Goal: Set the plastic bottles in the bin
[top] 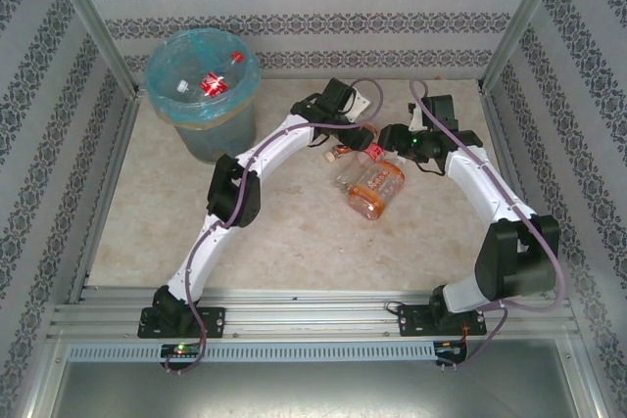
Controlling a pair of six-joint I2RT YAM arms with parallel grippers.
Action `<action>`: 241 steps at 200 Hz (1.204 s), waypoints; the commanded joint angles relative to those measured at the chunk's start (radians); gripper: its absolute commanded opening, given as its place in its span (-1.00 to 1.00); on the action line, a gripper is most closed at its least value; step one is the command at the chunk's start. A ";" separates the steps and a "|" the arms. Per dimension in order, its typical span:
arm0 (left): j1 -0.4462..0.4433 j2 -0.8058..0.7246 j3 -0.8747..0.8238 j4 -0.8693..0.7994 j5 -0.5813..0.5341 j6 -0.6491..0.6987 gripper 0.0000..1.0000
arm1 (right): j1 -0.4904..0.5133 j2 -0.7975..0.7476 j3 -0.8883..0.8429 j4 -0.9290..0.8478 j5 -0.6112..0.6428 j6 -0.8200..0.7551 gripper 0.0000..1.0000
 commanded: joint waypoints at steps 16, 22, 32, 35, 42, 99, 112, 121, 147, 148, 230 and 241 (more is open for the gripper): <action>0.036 0.045 0.044 -0.039 -0.008 -0.035 0.54 | -0.014 -0.026 0.015 -0.003 -0.006 -0.026 0.18; 0.040 0.049 0.045 -0.036 0.004 -0.040 0.54 | -0.014 -0.027 0.016 -0.003 -0.007 -0.025 0.18; 0.048 0.057 0.045 -0.034 0.027 -0.047 0.52 | -0.014 -0.028 0.015 -0.002 -0.005 -0.025 0.18; 0.049 0.059 0.045 -0.034 0.034 -0.048 0.52 | -0.014 -0.028 0.015 -0.003 -0.004 -0.025 0.18; 0.051 0.063 0.045 -0.035 0.042 -0.048 0.52 | -0.015 -0.028 0.014 -0.002 -0.004 -0.026 0.18; 0.054 0.112 0.067 -0.050 0.070 -0.027 0.51 | -0.014 -0.023 0.007 0.009 -0.025 -0.012 0.18; 0.054 0.129 0.083 -0.063 0.062 -0.022 0.51 | -0.015 -0.026 0.008 0.012 -0.035 -0.008 0.18; 0.052 0.136 0.088 -0.069 0.066 -0.021 0.51 | -0.014 -0.030 0.006 0.014 -0.039 -0.006 0.17; 0.052 0.144 0.088 -0.088 0.067 -0.018 0.50 | -0.014 -0.051 -0.006 0.010 -0.041 -0.005 0.18; 0.052 0.145 0.088 -0.089 0.067 -0.018 0.50 | -0.014 -0.052 -0.006 0.011 -0.041 -0.006 0.18; 0.035 0.193 0.122 -0.143 -0.023 0.047 0.50 | -0.016 -0.047 -0.011 0.005 -0.013 -0.043 0.19; 0.033 0.199 0.128 -0.149 -0.036 0.059 0.49 | -0.015 -0.047 -0.010 0.005 -0.012 -0.046 0.19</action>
